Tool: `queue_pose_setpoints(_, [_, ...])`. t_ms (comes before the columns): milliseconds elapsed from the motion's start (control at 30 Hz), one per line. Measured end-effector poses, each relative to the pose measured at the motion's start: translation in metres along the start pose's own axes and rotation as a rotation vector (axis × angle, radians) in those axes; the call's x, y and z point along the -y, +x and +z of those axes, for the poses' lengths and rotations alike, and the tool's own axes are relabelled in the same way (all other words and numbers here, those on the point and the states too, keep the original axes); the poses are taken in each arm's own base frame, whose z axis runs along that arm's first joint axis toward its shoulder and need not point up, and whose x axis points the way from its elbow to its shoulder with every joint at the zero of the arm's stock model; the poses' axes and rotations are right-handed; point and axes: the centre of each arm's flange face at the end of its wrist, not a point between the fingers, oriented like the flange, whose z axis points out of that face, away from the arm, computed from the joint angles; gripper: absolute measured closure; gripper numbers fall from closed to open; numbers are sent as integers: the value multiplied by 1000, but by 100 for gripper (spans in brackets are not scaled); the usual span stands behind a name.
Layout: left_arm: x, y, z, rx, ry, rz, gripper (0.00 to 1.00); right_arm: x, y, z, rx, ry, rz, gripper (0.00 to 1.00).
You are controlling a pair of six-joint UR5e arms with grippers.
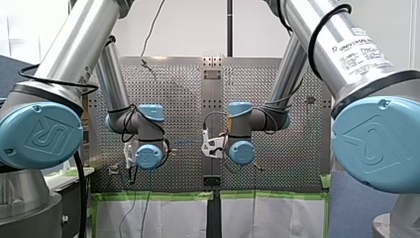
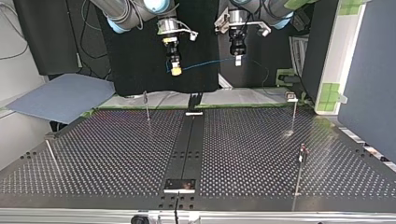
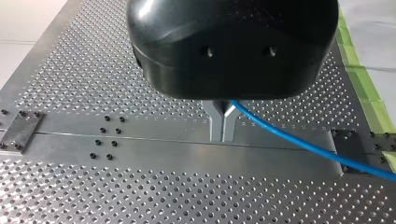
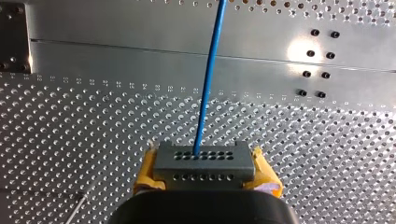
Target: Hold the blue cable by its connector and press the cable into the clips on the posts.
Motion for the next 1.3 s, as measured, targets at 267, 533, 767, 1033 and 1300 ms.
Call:
queue_pose_setpoints(267, [0, 0, 0, 0, 0, 0, 100, 0, 0, 0, 0, 0, 0, 100])
queue_pose_setpoints(533, [0, 0, 0, 0, 0, 0, 100, 0, 0, 0, 0, 0, 0, 100])
queue_pose_setpoints(767, [0, 0, 0, 0, 0, 0, 100, 0, 0, 0, 0, 0, 0, 100])
queue_pose_setpoints(1033, [0, 0, 0, 0, 0, 0, 100, 0, 0, 0, 0, 0, 0, 100])
queue_pose_setpoints(1300, [-5, 8, -1, -19, -6, 21, 100, 0, 0, 0, 0, 0, 0, 100])
